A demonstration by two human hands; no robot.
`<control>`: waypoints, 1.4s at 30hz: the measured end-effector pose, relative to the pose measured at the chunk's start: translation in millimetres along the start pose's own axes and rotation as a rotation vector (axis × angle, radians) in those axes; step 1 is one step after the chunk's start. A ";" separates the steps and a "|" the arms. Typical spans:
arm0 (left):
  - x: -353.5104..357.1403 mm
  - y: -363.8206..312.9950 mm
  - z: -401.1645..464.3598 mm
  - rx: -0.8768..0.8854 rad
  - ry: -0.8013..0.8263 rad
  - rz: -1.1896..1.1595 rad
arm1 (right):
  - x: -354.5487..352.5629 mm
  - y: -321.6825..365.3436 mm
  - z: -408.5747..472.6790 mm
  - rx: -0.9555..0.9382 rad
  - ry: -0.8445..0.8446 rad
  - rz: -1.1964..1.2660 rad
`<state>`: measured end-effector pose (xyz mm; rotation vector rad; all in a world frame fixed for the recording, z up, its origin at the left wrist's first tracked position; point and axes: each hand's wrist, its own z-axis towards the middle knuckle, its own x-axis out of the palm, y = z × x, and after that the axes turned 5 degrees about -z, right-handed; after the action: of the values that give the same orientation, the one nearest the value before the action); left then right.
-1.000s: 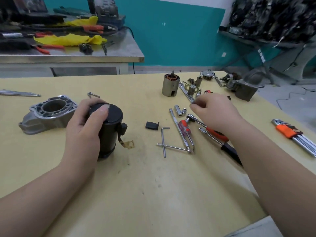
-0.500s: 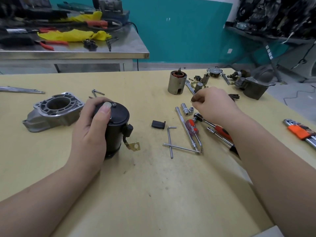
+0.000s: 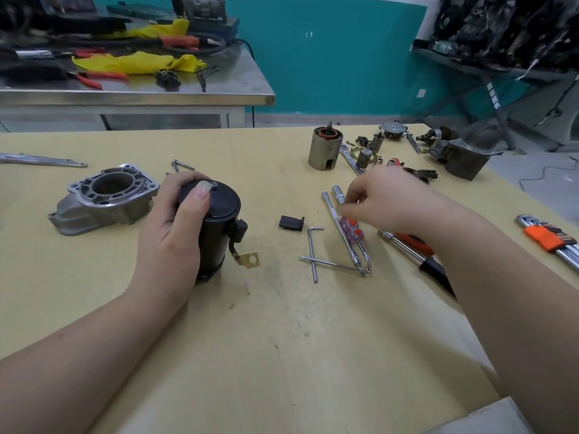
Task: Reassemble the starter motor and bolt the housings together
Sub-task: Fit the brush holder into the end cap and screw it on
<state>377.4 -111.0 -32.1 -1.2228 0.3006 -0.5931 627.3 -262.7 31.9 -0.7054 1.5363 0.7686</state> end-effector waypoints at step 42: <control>6.9 0.5 0.4 0.004 0.012 -0.173 | -16.2 -64.5 -18.5 0.326 -0.350 0.305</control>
<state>383.3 -114.5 -31.8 -1.2497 0.2055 -0.7500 669.5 -315.8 44.3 -0.0864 1.4128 0.7923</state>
